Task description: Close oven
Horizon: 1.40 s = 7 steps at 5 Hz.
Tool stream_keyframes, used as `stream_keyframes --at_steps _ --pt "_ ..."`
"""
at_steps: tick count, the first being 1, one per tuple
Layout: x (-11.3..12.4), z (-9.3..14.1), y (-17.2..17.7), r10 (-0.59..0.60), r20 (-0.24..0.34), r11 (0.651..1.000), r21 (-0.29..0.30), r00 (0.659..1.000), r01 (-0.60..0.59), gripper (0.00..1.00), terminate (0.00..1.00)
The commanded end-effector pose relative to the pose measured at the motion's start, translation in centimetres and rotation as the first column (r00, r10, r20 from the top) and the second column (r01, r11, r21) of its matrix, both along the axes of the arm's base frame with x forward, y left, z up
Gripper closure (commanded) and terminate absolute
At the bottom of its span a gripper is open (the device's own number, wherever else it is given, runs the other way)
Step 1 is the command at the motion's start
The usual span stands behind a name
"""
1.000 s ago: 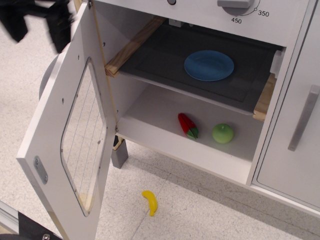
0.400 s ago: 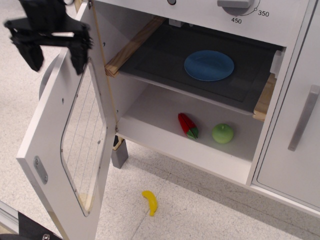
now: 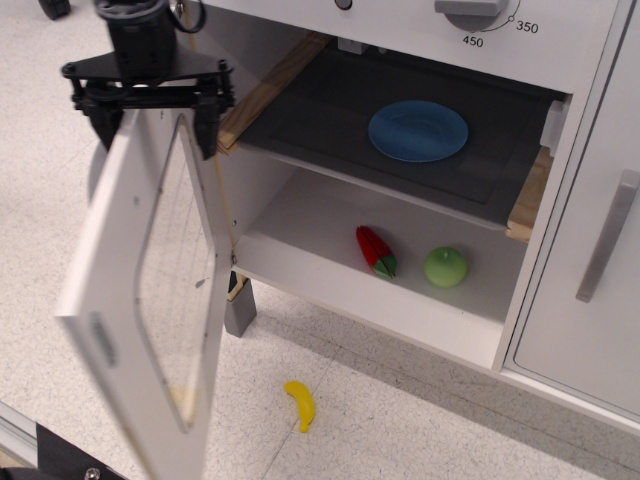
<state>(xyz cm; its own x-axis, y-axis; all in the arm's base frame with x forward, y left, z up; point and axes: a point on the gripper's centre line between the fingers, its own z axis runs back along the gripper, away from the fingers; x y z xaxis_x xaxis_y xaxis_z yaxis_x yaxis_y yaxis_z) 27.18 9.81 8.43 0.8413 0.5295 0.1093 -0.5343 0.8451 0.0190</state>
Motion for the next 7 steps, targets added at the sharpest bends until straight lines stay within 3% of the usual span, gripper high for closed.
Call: stream_keyframes --at_steps 1,4,5,6,7 --pt "2.4 2.0 -5.8 0.105 0.040 0.993 -0.055 0.994 -0.102 0.00 0.00" --pt "6.7 1.3 -10.6 0.183 0.105 0.982 -0.071 0.978 -0.176 0.00 0.00" --pt "6.8 3.0 -11.2 0.152 0.156 0.986 -0.091 0.976 -0.139 0.00 0.00" --pt "6.0 6.1 -11.4 0.084 0.219 0.991 -0.123 0.972 -0.057 0.00 0.00" --pt "3.6 7.6 -11.8 -0.063 0.234 0.986 -0.137 0.970 0.097 0.00 0.00"
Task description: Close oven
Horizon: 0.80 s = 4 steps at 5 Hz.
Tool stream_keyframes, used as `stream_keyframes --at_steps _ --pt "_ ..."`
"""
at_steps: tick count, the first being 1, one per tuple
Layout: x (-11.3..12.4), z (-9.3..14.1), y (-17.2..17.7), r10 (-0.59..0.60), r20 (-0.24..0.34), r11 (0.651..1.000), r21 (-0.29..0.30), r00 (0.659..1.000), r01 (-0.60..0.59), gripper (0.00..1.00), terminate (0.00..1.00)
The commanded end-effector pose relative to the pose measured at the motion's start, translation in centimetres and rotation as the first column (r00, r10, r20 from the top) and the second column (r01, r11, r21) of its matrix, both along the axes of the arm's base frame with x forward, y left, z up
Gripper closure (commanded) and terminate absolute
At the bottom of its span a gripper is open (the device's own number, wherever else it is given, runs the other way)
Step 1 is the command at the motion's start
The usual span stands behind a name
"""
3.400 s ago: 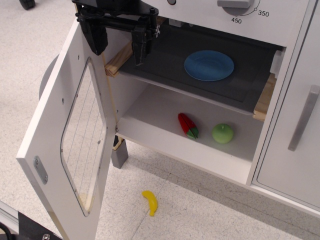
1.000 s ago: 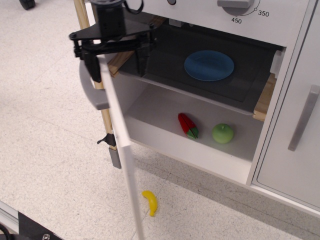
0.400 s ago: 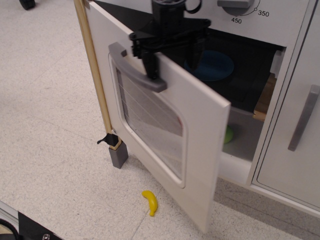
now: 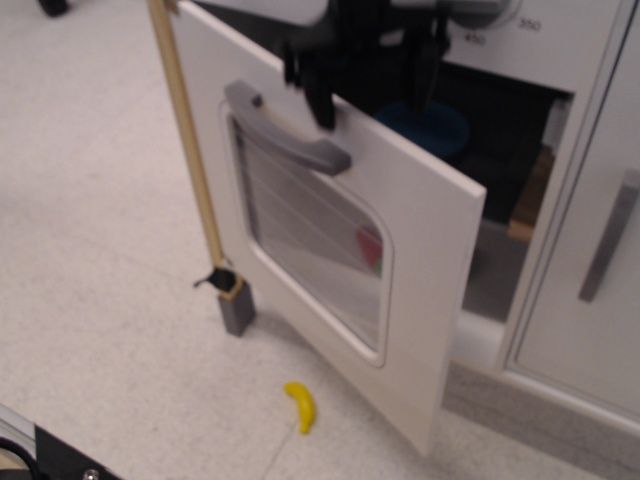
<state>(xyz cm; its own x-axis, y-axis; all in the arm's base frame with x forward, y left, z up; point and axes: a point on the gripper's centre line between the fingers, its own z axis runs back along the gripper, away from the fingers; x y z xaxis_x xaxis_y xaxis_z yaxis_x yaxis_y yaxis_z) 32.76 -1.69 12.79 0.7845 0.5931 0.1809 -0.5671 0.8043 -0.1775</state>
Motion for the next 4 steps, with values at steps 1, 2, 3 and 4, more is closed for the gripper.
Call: stream_keyframes --at_steps 1,2,3,4 --pt "-5.4 3.5 0.0 -0.271 0.033 0.963 0.011 0.962 0.270 0.00 0.00" --pt "-7.9 0.9 0.3 -0.371 -0.063 0.925 0.056 0.926 0.375 0.00 0.00" --pt "-8.7 -3.7 0.5 -0.430 -0.109 0.889 0.120 0.896 0.441 0.00 0.00" --pt "-7.8 -6.5 0.4 -0.457 -0.096 0.873 0.146 0.885 0.466 0.00 0.00"
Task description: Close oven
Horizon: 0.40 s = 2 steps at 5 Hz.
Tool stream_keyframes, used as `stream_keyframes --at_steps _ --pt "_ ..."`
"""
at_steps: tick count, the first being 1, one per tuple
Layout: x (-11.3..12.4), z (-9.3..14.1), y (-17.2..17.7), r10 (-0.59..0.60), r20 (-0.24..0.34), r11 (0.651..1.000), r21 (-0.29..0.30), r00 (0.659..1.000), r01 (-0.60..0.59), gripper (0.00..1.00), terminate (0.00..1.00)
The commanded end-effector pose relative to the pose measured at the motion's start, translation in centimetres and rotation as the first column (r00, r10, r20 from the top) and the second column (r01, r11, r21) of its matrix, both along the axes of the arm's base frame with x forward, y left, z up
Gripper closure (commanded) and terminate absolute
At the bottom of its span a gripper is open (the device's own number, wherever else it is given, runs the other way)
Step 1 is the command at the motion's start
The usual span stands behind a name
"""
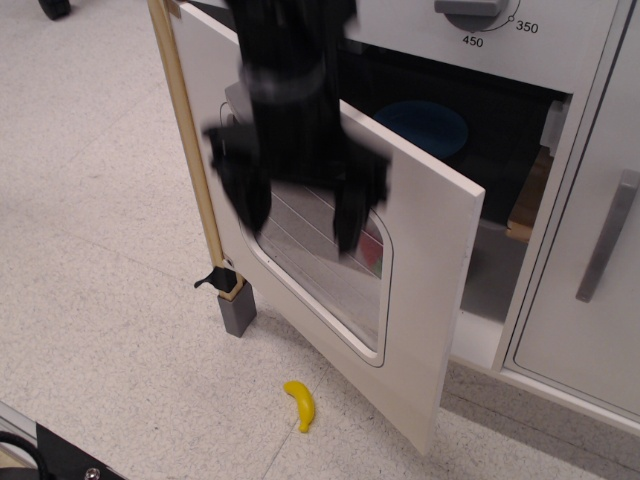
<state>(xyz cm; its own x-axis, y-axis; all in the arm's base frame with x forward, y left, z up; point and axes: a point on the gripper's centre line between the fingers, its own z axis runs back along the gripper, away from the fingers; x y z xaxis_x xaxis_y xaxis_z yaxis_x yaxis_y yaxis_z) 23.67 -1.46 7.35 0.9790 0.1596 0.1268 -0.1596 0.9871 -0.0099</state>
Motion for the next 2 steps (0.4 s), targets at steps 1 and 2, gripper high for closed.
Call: stream_keyframes --at_steps 1,2 --pt "3.4 -3.1 -0.2 -0.030 0.091 0.999 0.021 0.995 0.029 0.00 0.00" --pt "6.0 -3.7 -0.8 -0.041 0.106 0.999 0.013 0.993 0.040 0.00 0.00"
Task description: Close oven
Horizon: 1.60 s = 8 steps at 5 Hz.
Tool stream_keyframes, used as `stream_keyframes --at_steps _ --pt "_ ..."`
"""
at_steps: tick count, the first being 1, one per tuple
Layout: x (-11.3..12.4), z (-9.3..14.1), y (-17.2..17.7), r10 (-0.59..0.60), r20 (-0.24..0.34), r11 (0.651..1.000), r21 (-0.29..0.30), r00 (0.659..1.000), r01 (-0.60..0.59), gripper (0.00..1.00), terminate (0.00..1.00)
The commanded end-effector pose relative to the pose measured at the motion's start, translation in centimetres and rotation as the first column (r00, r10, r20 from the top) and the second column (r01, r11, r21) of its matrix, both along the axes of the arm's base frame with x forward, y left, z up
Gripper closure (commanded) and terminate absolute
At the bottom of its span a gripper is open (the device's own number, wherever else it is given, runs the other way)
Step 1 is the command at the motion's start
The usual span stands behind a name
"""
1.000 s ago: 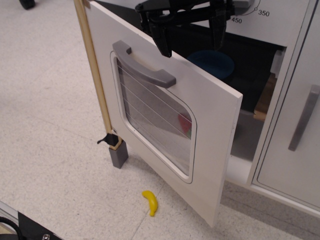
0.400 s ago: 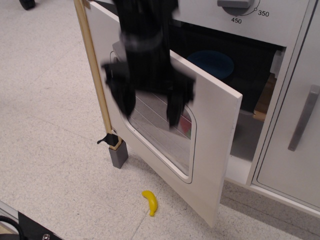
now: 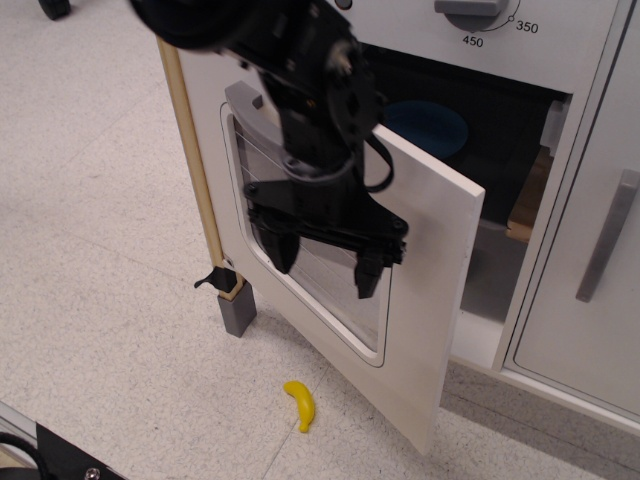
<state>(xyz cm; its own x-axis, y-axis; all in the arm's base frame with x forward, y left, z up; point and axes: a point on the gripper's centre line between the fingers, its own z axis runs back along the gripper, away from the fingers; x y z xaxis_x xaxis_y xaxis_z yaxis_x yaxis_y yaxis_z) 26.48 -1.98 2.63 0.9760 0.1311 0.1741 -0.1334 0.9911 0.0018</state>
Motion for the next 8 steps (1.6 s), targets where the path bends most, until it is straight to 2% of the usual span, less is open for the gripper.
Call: stream_keyframes --at_steps 1,2,3,5,6,8 --pt "5.2 1.1 -1.0 -0.078 0.101 0.995 -0.047 0.992 0.083 0.00 0.00" --pt "7.1 1.1 -1.3 -0.103 0.149 0.992 -0.061 0.983 0.113 0.00 0.00" --pt "9.0 0.8 -1.6 -0.096 0.176 0.993 -0.053 0.980 0.107 0.00 0.00" --pt "11.2 0.7 -2.1 -0.114 0.216 0.990 -0.062 0.970 0.130 0.00 0.00" --pt "11.3 0.9 -2.1 -0.116 0.220 0.989 -0.065 0.969 0.134 0.00 0.00" --pt "9.0 1.6 -1.9 -0.143 0.185 0.986 -0.056 0.972 0.156 0.00 0.00"
